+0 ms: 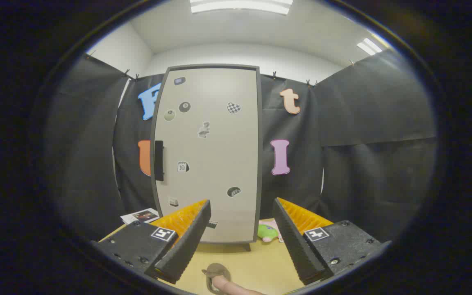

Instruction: Open the shoe cabinet door, grab the shoes and put them into the shoe cabinet, then close the shoe cabinet door.

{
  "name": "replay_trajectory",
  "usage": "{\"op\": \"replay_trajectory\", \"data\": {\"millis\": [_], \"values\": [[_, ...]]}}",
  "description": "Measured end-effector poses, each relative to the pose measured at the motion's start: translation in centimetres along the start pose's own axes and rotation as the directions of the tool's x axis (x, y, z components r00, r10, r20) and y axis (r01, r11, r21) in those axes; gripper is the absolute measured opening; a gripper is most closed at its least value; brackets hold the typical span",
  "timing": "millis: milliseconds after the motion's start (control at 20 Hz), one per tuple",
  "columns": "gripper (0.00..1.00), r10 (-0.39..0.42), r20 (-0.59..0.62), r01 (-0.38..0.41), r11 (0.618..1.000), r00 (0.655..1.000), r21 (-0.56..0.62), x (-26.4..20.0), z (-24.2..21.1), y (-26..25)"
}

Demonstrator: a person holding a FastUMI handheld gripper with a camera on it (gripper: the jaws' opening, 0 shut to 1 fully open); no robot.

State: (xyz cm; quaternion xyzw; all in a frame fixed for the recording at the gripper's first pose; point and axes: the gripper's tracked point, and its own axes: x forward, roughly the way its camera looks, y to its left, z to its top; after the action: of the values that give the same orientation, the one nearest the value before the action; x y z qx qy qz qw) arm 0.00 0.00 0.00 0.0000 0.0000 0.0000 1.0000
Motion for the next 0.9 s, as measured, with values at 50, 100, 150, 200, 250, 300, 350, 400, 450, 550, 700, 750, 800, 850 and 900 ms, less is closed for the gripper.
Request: {"op": "replay_trajectory", "data": {"millis": [50,100,150,200,250,300,350,400,450,550,700,750,800,850,900], "values": [[0.99,-0.004,0.002,0.004,1.0,1.0,0.001,-0.4,0.2,-0.2],[0.99,-0.007,0.001,0.007,1.0,1.0,0.005,-0.6,0.4,-0.4],[0.99,-0.005,0.002,0.005,1.0,1.0,0.01,-0.9,0.6,-0.4],[0.99,0.0,0.003,0.0,1.0,1.0,0.014,-1.1,0.8,-0.4],[0.99,0.002,0.006,-0.002,1.0,1.0,0.019,-1.3,1.1,-0.4],[0.99,0.002,0.01,-0.002,1.0,1.0,0.024,-1.6,1.3,-0.6],[0.99,0.005,0.017,-0.006,1.0,1.0,0.027,-1.7,1.6,-0.6],[0.99,0.007,0.021,-0.007,1.0,1.0,0.027,-1.7,1.8,-0.6],[0.99,0.003,0.019,-0.004,1.0,1.0,0.025,-1.7,1.9,-0.8],[0.99,0.008,0.014,-0.008,1.0,1.0,0.029,-1.8,2.0,-0.7],[0.99,0.039,0.05,-0.041,0.998,0.998,0.04,-1.4,3.1,0.4],[0.99,0.046,0.068,-0.048,0.998,0.997,0.037,-1.0,3.6,0.7],[0.99,0.054,0.086,-0.057,0.998,0.995,0.036,-0.6,4.1,1.2],[0.99,0.059,0.095,-0.063,0.997,0.994,0.039,0.0,4.5,1.7],[0.99,0.067,0.099,-0.072,0.996,0.993,0.046,0.7,4.7,2.4]]}}
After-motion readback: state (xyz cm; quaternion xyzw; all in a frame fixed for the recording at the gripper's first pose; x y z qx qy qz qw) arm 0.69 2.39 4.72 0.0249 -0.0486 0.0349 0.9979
